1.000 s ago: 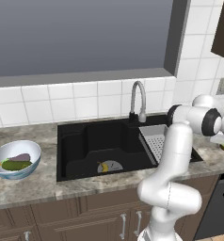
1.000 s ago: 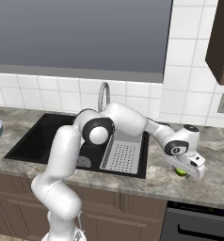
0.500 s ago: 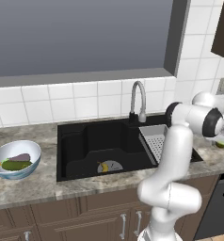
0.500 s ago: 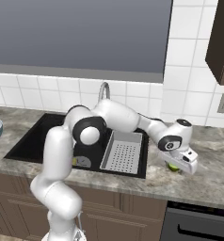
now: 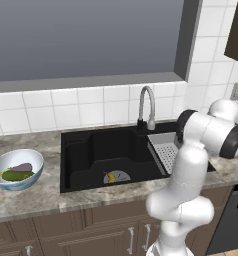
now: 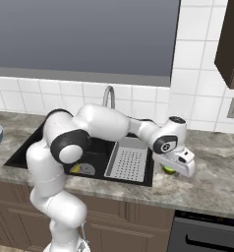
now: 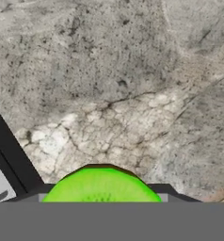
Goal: There is a mixed pile of frozen fruits and vegetables on the counter. Locate all the frozen vegetables and place the items in a bowl on the counter. Take all the frozen fruits and defrost them in a running sink.
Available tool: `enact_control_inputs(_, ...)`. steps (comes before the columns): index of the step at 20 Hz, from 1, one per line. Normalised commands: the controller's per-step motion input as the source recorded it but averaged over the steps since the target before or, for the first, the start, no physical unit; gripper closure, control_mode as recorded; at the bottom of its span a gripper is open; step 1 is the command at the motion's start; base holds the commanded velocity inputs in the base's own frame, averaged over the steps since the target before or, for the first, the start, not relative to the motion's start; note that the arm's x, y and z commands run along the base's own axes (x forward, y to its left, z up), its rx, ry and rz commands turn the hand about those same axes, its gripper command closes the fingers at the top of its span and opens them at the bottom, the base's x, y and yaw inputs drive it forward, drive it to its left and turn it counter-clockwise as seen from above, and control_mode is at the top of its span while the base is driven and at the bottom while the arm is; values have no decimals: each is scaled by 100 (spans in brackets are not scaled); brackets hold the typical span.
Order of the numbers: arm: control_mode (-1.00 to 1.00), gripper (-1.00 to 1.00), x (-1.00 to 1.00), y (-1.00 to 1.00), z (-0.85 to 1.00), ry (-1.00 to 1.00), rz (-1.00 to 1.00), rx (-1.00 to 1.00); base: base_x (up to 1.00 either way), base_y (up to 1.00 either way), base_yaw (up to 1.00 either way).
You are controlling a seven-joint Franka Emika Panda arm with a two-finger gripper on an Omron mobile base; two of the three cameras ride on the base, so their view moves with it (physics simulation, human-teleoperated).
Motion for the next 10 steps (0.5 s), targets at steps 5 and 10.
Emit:
enact_control_inputs(5, -100, 100, -36, 62, 29, 3, 6, -3, 0, 0, 0)
enact_control_inputs(10, -100, 100, -36, 64, 17, 5, 8, -1, 0, 0, 0)
